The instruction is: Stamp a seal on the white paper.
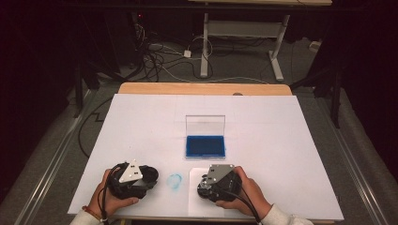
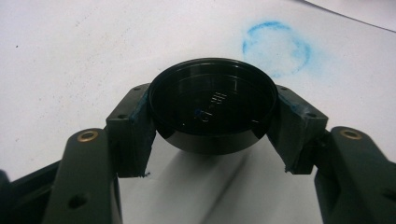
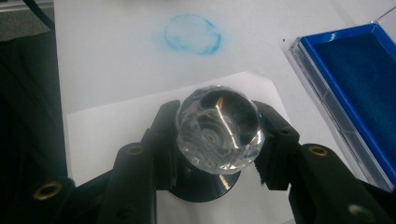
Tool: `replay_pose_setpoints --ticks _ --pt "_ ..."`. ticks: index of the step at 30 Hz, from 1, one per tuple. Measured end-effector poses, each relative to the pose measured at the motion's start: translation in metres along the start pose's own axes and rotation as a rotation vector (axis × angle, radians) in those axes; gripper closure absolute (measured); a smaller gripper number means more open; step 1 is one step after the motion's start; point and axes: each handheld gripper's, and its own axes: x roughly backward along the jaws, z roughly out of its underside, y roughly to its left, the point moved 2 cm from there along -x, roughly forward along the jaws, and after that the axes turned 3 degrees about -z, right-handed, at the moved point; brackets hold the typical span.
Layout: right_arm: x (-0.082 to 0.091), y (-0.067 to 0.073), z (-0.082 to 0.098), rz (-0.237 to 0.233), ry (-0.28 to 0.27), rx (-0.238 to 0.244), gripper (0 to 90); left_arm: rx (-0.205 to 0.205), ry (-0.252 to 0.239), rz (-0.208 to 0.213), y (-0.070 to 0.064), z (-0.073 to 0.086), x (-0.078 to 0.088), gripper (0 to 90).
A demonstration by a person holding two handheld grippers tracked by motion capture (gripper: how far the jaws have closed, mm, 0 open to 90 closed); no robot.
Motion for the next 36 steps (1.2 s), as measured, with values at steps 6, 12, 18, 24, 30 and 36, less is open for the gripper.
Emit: replay_pose_setpoints --ticks 6,12,18,24,30,36 --pt "0.012 -0.008 -0.003 -0.002 -0.065 -0.036 57.2 0.001 0.000 -0.002 0.000 0.000 0.000 36.6" --pt "0.028 -0.014 -0.007 0.038 -0.133 -0.058 57.2 0.003 -0.003 -0.003 0.000 0.000 0.001 36.6" --pt "0.045 -0.022 -0.008 0.074 -0.188 -0.079 57.2 0.003 -0.004 -0.002 0.000 0.000 0.000 36.6" --pt "0.056 -0.027 -0.007 0.101 -0.219 -0.092 57.2 0.003 -0.003 -0.002 0.000 0.000 0.000 36.6" --pt "0.062 -0.032 -0.005 0.118 -0.230 -0.103 57.2 -0.001 -0.002 -0.003 0.000 0.000 0.000 36.6" --pt "0.068 -0.038 -0.001 0.139 -0.237 -0.114 57.2 0.003 -0.004 -0.001 0.001 0.000 -0.001 36.6"
